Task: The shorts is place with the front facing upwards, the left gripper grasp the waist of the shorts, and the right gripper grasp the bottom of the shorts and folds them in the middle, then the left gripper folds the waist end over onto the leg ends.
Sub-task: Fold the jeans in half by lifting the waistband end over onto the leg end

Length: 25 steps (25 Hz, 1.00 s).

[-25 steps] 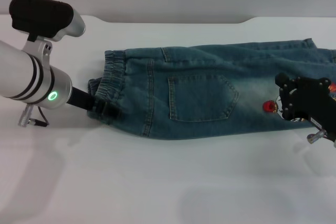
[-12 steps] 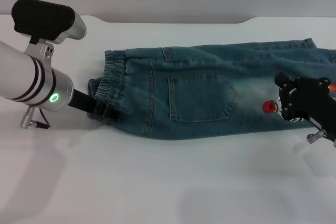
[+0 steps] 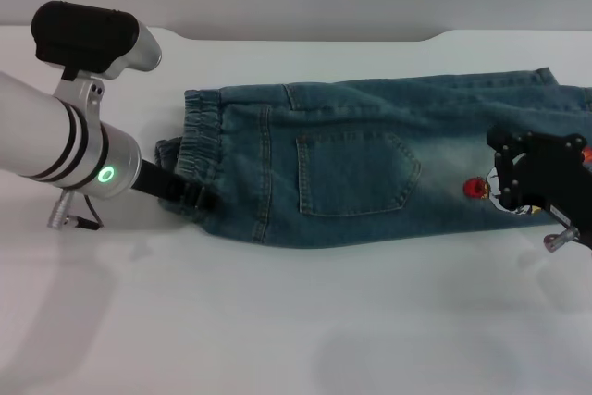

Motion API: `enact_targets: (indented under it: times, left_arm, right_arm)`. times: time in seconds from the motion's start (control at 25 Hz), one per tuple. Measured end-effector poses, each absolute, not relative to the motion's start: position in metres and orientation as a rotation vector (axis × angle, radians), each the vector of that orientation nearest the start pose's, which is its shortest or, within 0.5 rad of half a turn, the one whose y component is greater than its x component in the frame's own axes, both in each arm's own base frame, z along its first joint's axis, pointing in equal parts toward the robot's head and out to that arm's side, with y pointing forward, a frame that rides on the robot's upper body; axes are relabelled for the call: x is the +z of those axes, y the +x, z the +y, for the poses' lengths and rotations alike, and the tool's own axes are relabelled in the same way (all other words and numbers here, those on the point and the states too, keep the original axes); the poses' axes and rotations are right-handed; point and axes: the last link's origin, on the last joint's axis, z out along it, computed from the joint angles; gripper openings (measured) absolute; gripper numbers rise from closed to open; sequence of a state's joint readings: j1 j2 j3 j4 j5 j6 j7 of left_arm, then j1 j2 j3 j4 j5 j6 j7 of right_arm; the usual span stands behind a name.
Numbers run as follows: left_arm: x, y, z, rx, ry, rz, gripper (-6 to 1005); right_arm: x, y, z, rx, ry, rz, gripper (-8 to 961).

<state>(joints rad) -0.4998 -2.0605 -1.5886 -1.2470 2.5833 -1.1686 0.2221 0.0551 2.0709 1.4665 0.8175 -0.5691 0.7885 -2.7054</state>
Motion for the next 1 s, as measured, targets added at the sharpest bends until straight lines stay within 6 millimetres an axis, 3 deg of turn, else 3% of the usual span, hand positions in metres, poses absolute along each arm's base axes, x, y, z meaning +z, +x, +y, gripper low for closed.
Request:
enact_targets:
  times: [0.16,0.8,1.0]
  left_arm:
    - [-0.0295,-0.2133,0.3650,0.258,-2.273,-1.230,424]
    - [-0.0249,-0.2104,0.3625,0.256,-2.278,-1.214,58]
    - [-0.0205,-0.2086,0.3594,0.242,-2.278,-1.210,58]
  right_arm:
    - [-0.0284,0.3014,0.2946,0.520,-2.042,0.317,-1]
    - [-0.0275,0.3013,0.2923,0.524,-2.036,0.319,-1]
    - [-0.0289,0.3020,0.2932,0.520,-2.035,0.328,-1]
